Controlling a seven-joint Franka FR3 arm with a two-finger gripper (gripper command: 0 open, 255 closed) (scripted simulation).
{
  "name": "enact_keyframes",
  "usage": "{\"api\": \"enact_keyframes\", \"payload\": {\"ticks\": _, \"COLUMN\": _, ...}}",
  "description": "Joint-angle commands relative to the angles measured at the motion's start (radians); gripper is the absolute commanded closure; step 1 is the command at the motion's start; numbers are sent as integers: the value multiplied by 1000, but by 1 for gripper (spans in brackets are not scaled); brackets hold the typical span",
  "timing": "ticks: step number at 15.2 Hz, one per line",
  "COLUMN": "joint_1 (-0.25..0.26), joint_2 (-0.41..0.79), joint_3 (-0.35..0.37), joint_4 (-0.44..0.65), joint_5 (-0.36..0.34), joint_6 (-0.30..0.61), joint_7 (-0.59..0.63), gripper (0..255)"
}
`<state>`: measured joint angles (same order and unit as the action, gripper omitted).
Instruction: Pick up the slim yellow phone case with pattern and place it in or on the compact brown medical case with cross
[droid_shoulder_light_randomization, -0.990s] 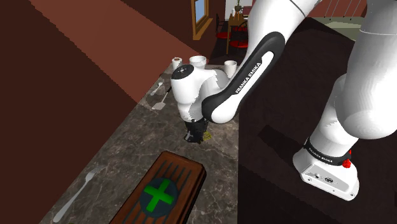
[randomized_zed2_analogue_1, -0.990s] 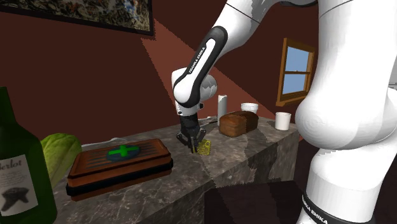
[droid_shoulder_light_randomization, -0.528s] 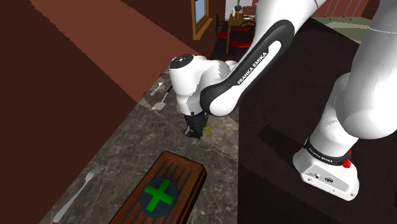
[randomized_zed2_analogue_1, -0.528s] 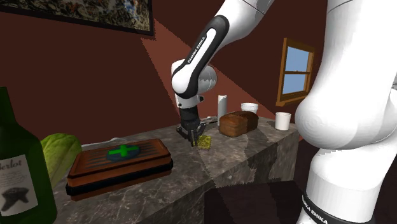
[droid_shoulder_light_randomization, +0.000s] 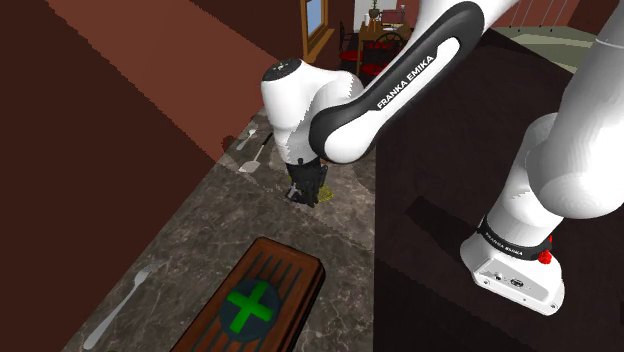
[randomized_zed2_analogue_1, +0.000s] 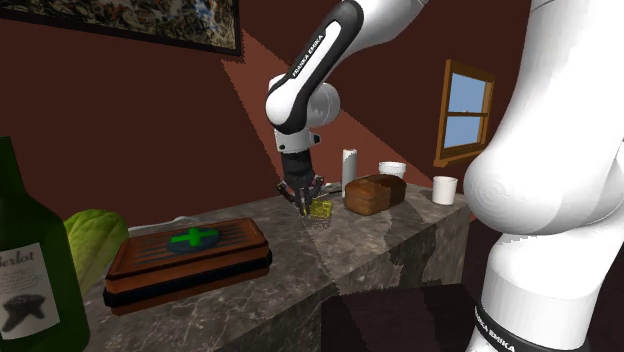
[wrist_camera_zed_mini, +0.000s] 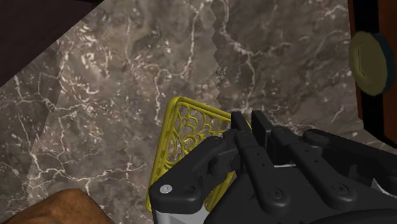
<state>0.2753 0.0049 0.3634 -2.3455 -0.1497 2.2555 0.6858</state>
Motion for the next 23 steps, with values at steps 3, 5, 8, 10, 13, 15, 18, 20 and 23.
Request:
{"api": "enact_keyframes", "payload": {"ticks": 3, "joint_1": 1, "joint_2": -39, "joint_3": 1, "joint_4": 16, "joint_5": 23, "joint_6": -51, "joint_7": -19, "gripper": 255}}
{"api": "enact_keyframes", "payload": {"ticks": 5, "joint_1": 2, "joint_2": -56, "joint_3": 0, "joint_4": 27, "joint_5": 33, "joint_6": -77, "joint_7": -29, "gripper": 255}}
{"api": "enact_keyframes", "payload": {"ticks": 8, "joint_1": 2, "joint_2": -81, "joint_3": -1, "joint_4": 45, "joint_5": 46, "joint_6": -117, "joint_7": -41, "gripper": 255}}
{"api": "enact_keyframes", "payload": {"ticks": 10, "joint_1": 3, "joint_2": -96, "joint_3": -2, "joint_4": 58, "joint_5": 54, "joint_6": -144, "joint_7": -49, "gripper": 255}}
{"api": "enact_keyframes", "payload": {"ticks": 13, "joint_1": 3, "joint_2": -116, "joint_3": -4, "joint_4": 79, "joint_5": 64, "joint_6": -184, "joint_7": -60, "gripper": 255}}
{"api": "enact_keyframes", "payload": {"ticks": 15, "joint_1": 4, "joint_2": -129, "joint_3": -5, "joint_4": 94, "joint_5": 70, "joint_6": -211, "joint_7": -67, "gripper": 255}}
{"api": "enact_keyframes", "payload": {"ticks": 18, "joint_1": 26, "joint_2": -116, "joint_3": 23, "joint_4": 122, "joint_5": 74, "joint_6": -230, "joint_7": -18, "gripper": 255}}
{"api": "enact_keyframes", "payload": {"ticks": 20, "joint_1": 49, "joint_2": -96, "joint_3": 52, "joint_4": 151, "joint_5": 74, "joint_6": -245, "joint_7": 32, "gripper": 255}}
{"api": "enact_keyframes", "payload": {"ticks": 23, "joint_1": 82, "joint_2": -57, "joint_3": 94, "joint_4": 203, "joint_5": 69, "joint_6": -269, "joint_7": 110, "gripper": 255}}
